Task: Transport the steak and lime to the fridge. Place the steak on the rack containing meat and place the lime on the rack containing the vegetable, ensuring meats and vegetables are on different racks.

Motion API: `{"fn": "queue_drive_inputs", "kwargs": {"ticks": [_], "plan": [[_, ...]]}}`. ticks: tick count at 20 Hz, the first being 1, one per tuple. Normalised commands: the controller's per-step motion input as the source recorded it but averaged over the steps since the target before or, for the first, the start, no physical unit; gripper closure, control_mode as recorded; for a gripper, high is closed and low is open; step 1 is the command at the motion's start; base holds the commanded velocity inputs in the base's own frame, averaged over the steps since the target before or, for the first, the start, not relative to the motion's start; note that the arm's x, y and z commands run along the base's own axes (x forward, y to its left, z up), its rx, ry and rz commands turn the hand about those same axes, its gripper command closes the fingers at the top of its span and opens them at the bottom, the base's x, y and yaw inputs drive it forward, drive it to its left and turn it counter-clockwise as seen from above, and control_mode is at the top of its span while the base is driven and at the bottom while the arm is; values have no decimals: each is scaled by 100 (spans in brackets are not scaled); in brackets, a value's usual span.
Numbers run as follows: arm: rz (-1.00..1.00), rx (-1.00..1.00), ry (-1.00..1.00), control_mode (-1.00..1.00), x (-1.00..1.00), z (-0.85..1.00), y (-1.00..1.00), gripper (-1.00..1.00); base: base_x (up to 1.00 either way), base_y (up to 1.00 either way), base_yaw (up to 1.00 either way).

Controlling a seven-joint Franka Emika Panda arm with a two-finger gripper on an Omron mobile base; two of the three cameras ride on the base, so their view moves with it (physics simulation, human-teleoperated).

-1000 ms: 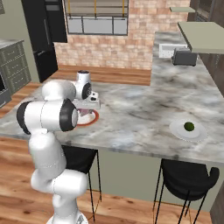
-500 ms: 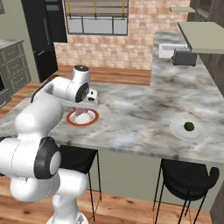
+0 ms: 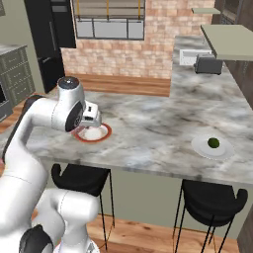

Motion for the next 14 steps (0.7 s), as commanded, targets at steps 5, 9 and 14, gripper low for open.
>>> {"fn": "queue_drive_inputs", "kwargs": {"ticks": [5,9,14], "plan": [[-6,0,-23,-100,-83,55,0,100,0,0,0],[-5,0,-21,-100,-72,77,0,100,0,0,0],[-2,0,-12,-100,-69,78,0,100,0,0,0]]}}
